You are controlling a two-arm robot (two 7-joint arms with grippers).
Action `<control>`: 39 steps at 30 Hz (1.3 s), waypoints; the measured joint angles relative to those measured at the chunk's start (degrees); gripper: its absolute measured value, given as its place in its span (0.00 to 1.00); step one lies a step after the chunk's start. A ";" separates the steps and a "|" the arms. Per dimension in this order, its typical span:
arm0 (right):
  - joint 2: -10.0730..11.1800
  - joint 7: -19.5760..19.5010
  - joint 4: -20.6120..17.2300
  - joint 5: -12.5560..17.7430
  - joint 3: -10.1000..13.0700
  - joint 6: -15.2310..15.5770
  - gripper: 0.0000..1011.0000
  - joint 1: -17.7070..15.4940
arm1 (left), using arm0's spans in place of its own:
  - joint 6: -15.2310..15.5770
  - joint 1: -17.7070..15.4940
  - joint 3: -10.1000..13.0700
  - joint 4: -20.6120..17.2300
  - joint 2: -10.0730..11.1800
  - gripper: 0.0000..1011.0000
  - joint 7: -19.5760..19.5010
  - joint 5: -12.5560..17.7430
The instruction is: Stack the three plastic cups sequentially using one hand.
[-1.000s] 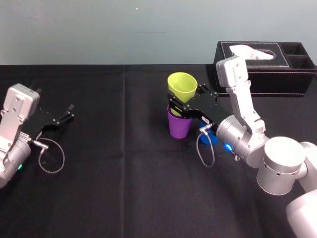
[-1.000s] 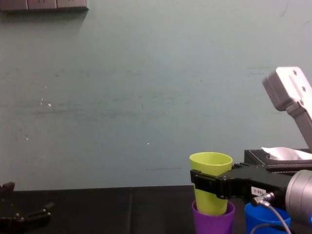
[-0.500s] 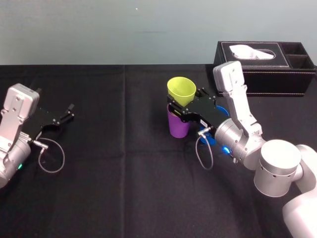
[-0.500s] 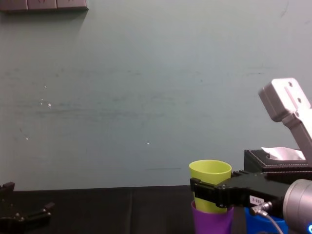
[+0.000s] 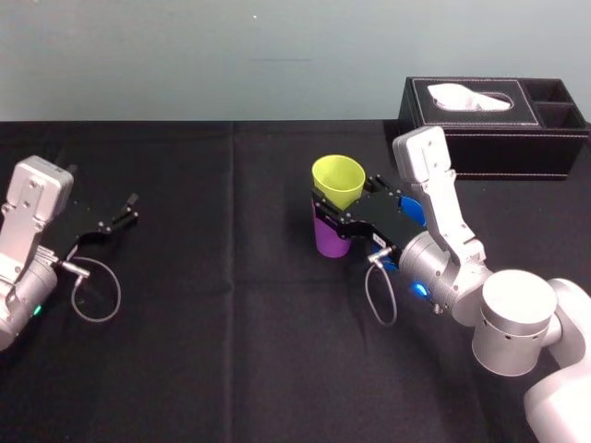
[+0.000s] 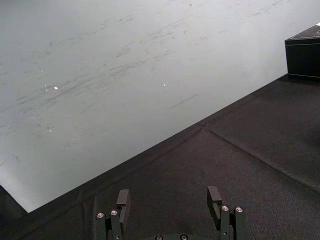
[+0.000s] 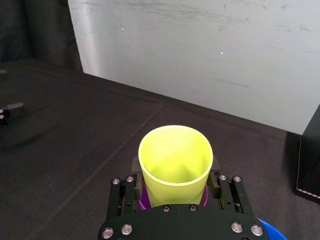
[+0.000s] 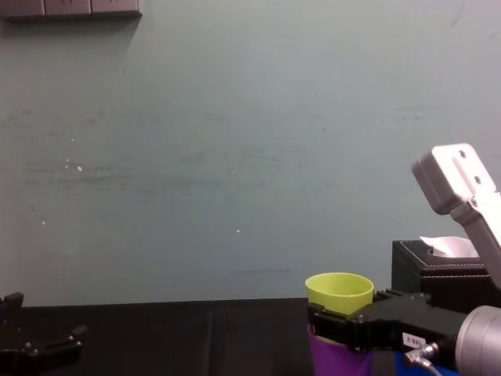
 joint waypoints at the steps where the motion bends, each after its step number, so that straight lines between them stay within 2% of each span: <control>1: 0.02 0.01 -0.08 -0.02 0.01 0.06 0.72 -0.11 | 0.00 0.00 0.00 0.00 0.00 1.00 0.00 0.00; 14: 0.20 0.42 -0.90 -0.08 0.06 0.27 0.72 -0.87 | 0.00 0.00 0.00 0.00 0.00 1.00 0.00 0.00; 27: 0.21 0.40 -0.83 -0.02 0.06 0.27 0.99 -0.77 | 0.00 0.00 0.00 0.00 0.00 1.00 0.00 0.00; 29: 0.20 0.40 -0.81 -0.02 0.06 0.28 0.99 -0.76 | 0.00 0.00 0.00 0.00 -0.01 1.00 0.00 0.00; 33: 0.47 0.44 -1.97 -0.01 0.34 -1.66 0.99 -1.48 | 0.00 0.00 0.00 0.00 0.00 1.00 0.00 0.00; 39: 1.31 0.87 -5.70 0.78 1.52 -2.80 0.99 -3.08 | 0.00 0.00 0.00 0.00 0.00 1.00 0.00 0.00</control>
